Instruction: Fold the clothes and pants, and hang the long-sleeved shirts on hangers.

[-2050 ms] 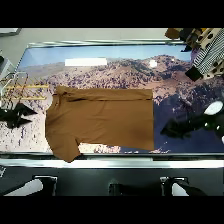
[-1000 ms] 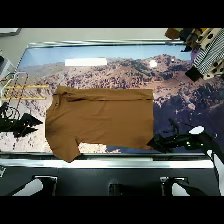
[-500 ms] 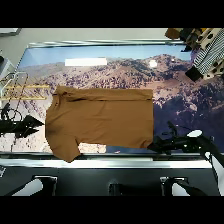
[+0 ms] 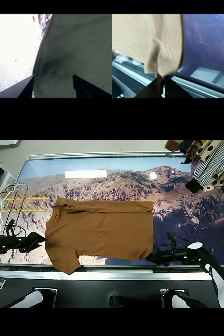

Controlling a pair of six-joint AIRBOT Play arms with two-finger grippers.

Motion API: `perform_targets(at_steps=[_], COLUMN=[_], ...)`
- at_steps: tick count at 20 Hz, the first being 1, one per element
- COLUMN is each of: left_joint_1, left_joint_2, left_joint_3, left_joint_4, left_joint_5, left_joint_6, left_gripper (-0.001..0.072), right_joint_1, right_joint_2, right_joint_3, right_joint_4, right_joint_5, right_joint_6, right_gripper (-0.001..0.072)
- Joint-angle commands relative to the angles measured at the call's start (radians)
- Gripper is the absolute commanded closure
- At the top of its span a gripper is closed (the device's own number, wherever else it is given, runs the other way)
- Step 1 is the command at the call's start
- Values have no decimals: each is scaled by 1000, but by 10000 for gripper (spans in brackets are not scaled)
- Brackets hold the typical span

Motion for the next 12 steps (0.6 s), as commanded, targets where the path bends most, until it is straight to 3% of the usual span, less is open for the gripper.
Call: perform_targets(at_steps=[1, 12], left_joint_1=[1, -18], left_joint_2=[-12, -87], left_joint_3=[-19, -19], left_joint_4=[33, 21], left_joint_5=[16, 14], left_joint_6=[18, -8], left_gripper=[165, 174], right_joint_1=[0, 0], right_joint_2=[1, 40], right_joint_3=[0, 0], right_joint_4=[6, 55], right_joint_5=[18, 0], right_joint_6=[0, -39], right_gripper=[681, 681])
